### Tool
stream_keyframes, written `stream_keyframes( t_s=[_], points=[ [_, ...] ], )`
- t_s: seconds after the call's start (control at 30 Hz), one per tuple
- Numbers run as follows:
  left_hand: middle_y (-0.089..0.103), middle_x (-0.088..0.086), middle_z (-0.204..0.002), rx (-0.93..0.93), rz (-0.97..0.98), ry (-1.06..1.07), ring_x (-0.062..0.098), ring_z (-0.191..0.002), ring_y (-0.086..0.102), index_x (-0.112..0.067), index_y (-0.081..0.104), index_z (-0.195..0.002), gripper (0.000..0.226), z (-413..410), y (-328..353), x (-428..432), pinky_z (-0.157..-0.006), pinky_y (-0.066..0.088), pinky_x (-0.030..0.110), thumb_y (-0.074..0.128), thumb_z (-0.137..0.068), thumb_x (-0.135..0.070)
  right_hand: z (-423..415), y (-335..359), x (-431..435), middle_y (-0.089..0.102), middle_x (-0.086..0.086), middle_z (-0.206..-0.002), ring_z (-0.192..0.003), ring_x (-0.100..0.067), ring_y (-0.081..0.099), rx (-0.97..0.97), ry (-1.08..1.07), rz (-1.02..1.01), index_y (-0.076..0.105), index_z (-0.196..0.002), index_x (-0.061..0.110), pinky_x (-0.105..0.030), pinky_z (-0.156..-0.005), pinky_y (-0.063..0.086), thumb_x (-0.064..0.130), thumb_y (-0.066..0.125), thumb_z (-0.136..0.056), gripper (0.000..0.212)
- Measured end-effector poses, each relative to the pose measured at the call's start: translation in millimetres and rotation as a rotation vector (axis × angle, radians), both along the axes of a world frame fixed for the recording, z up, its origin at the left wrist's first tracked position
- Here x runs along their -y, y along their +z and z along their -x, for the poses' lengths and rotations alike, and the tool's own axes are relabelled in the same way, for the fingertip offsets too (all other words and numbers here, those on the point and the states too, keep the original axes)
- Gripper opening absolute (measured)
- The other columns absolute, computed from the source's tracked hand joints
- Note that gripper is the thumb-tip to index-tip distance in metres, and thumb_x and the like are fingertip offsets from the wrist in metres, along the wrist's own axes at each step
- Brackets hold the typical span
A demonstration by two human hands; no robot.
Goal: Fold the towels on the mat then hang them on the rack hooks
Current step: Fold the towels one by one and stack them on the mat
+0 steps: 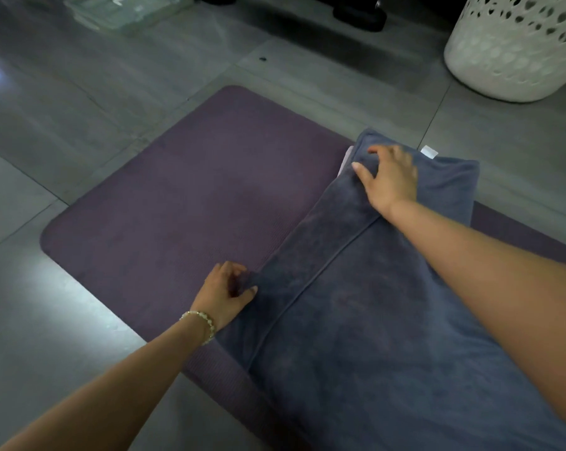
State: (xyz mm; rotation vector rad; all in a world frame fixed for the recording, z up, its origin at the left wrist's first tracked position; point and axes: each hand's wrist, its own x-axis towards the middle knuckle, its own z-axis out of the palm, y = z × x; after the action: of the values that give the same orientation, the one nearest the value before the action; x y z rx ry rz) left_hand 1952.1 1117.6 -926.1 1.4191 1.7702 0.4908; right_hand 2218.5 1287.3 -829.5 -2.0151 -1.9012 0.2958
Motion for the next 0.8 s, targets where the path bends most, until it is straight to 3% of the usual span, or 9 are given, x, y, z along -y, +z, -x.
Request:
stream_keyframes(
  t_s=[0.07, 0.13, 0.23, 0.37, 0.47, 0.57, 0.67, 0.8],
  points=[
    [0.048, -0.006, -0.101, -0.126, -0.148, -0.088, 0.012, -0.094, 0.045, -0.025, 0.055, -0.103, 0.033, -2, 3, 6, -0.082, 0.043, 0.03, 0.068, -0.08, -0.044, 5, 0, 22, 0.052, -0.005, -0.117, -0.107, -0.024, 0.049, -0.117, 0.082, -0.187, 0.056, -0.116, 0.012, -0.035, -0.093, 0.035, 0.036, 0.058, -0.091, 0.034],
    [0.049, -0.009, -0.101, -0.152, -0.167, -0.221, 0.011, -0.093, 0.045, -0.027, 0.057, -0.1, 0.043, -8, 3, 13, -0.081, 0.044, 0.03, 0.061, -0.072, -0.06, 4, -7, 48, 0.052, -0.001, -0.104, -0.089, -0.019, 0.051, -0.184, 0.175, -0.249, 0.058, -0.105, 0.012, -0.034, -0.083, 0.04, 0.035, 0.065, -0.087, 0.03],
    [0.044, -0.013, -0.116, -0.293, -0.056, -0.429, 0.009, -0.098, 0.038, -0.032, 0.054, -0.109, 0.044, -18, -10, 27, -0.093, 0.038, 0.029, 0.066, -0.075, -0.057, -13, -28, 67, 0.052, -0.004, -0.121, -0.112, -0.023, 0.049, 0.01, 0.185, -0.106, 0.061, -0.116, 0.018, -0.037, -0.094, 0.034, 0.04, 0.068, -0.084, 0.04],
    [0.042, -0.01, -0.122, -0.297, -0.055, -0.345, 0.015, -0.107, 0.039, -0.033, 0.053, -0.113, 0.043, -22, -14, 36, -0.097, 0.033, 0.031, 0.071, -0.076, -0.047, -29, -40, 74, 0.029, -0.005, -0.154, -0.142, -0.025, 0.022, 0.046, 0.241, 0.131, 0.041, -0.143, 0.026, -0.039, -0.116, 0.018, 0.041, 0.061, -0.089, 0.06],
    [0.047, -0.006, -0.119, -0.289, -0.021, -0.325, 0.018, -0.111, 0.043, -0.032, 0.054, -0.116, 0.048, -30, -2, 24, -0.099, 0.035, 0.035, 0.071, -0.075, -0.05, -32, -35, 84, 0.017, -0.002, -0.159, -0.146, -0.024, 0.013, 0.017, 0.279, 0.164, 0.032, -0.148, 0.025, -0.038, -0.119, 0.013, 0.04, 0.058, -0.092, 0.063],
    [0.056, 0.0, -0.12, -0.158, -0.105, -0.275, 0.023, -0.119, 0.049, -0.025, 0.056, -0.12, 0.047, -58, 18, 13, -0.099, 0.042, 0.038, 0.066, -0.081, -0.049, -59, -25, 106, 0.019, -0.001, -0.158, -0.145, -0.021, 0.019, -0.049, 0.25, 0.142, 0.035, -0.146, 0.024, -0.037, -0.118, 0.019, 0.038, 0.057, -0.092, 0.06],
    [0.054, -0.002, -0.127, -0.153, -0.15, -0.419, 0.02, -0.121, 0.048, -0.026, 0.052, -0.128, 0.054, -112, 36, 14, -0.101, 0.04, 0.036, 0.054, -0.084, -0.058, -118, -26, 147, 0.022, -0.001, -0.158, -0.143, -0.023, 0.025, -0.06, 0.124, 0.153, 0.037, -0.145, 0.023, -0.041, -0.116, 0.025, 0.036, 0.058, -0.092, 0.058],
    [0.04, -0.004, -0.145, -0.228, -0.206, -0.694, 0.019, -0.132, 0.039, -0.026, 0.04, -0.141, 0.089, -198, 38, 31, -0.11, 0.03, 0.033, 0.02, -0.069, -0.075, -220, -39, 235, 0.022, -0.002, -0.157, -0.143, -0.023, 0.027, -0.041, -0.133, 0.252, 0.038, -0.145, 0.02, -0.043, -0.115, 0.028, 0.034, 0.059, -0.092, 0.059]
  ],
)
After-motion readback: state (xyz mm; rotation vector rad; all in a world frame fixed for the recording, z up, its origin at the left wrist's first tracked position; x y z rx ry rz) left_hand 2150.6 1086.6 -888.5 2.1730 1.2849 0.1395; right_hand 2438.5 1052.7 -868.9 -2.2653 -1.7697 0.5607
